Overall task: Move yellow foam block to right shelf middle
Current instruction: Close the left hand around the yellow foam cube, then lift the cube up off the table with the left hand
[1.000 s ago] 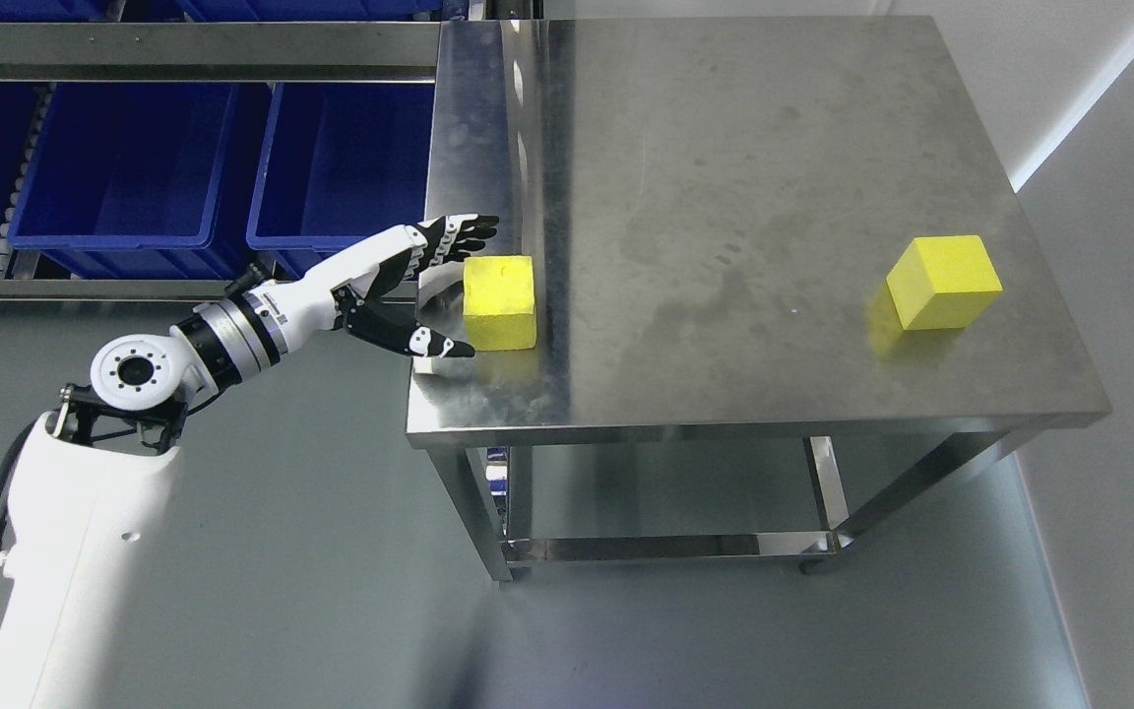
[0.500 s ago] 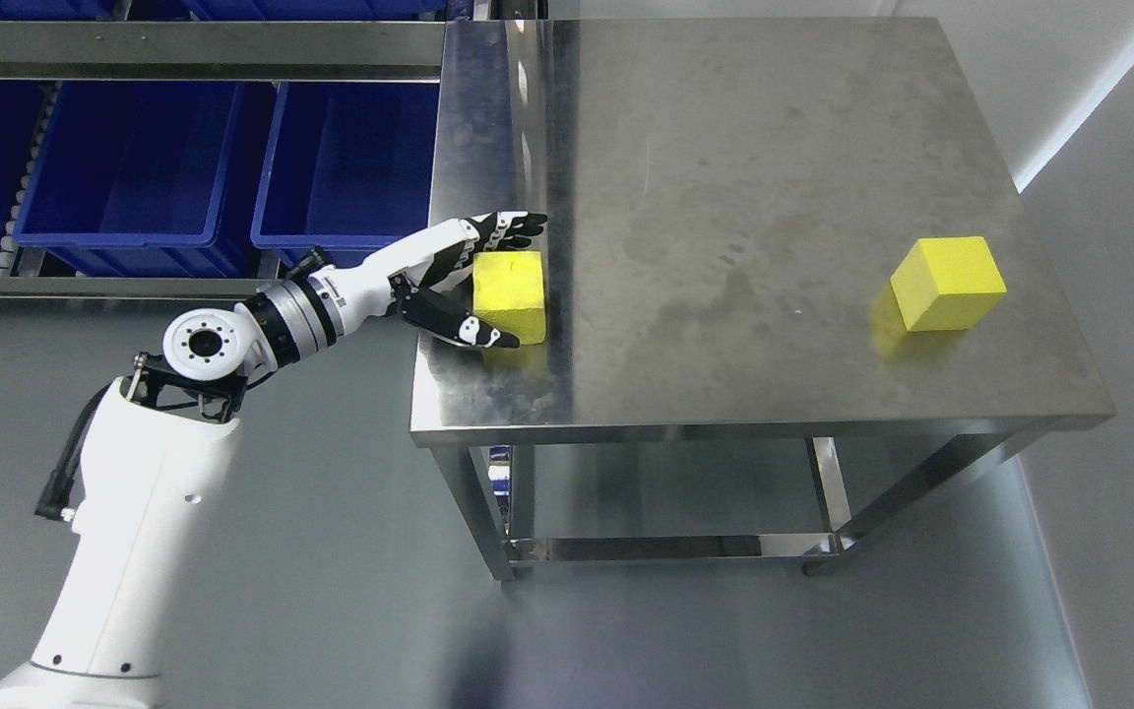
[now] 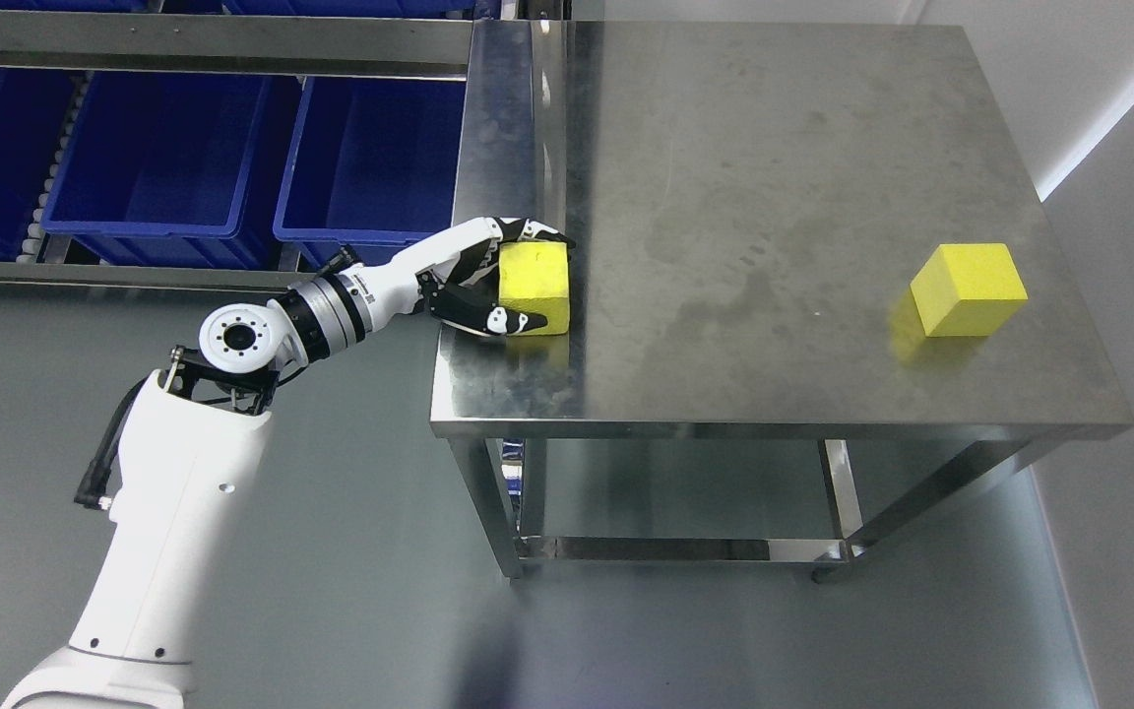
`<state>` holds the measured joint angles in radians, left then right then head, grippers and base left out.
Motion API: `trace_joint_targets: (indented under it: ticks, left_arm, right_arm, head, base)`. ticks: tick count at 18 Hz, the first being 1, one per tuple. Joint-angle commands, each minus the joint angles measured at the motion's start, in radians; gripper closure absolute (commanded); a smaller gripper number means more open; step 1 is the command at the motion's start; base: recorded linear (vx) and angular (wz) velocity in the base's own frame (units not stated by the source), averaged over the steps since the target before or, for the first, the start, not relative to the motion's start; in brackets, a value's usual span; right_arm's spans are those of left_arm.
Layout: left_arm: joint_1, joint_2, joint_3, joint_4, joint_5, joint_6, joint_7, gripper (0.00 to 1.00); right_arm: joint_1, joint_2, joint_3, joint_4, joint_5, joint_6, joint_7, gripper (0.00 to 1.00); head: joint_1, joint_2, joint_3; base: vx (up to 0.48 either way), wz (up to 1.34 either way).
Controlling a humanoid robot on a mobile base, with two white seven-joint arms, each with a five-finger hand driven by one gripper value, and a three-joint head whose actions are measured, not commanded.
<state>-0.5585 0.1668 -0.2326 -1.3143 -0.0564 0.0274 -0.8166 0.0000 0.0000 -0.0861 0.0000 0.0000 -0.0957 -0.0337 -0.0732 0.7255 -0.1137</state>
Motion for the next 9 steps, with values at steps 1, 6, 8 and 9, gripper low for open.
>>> trace_joint_targets:
  ticks: [1,6,8,9]
  left_arm:
    - [0.0,-0.149,0.139,0.041,-0.002,-0.093,-0.047,0.61]
    - [-0.08,-0.149,0.203,0.021,0.258,-0.119,0.279,0.58]
    - [-0.09,-0.149,0.191,0.021,0.3,-0.26,0.544,0.56]
    - [-0.089,-0.149,0.191,0.021,0.3,-0.305,0.627,0.56]
  right_arm:
    - [0.002,-0.017,0.0,-0.017,0.003,0.001,0.0,0.0]
    - [0.002,-0.017,0.0,-0.017,0.003,0.001,0.0,0.0]
    - [0.002,-0.017,0.0,-0.017,0.003,0.001,0.0,0.0]
    - [0.002,-0.017,0.0,-0.017,0.003,0.001,0.0,0.0]
  head:
    - [0.0,0.0,0.0]
    - [0.0,0.0,0.0]
    - [0.0,0.0,0.0]
    - [0.0,0.0,0.0]
  base:
    - [-0.002,0.06]
    - [-0.005,0.05]
    - [-0.007,-0.08]
    - [0.008,-0.1]
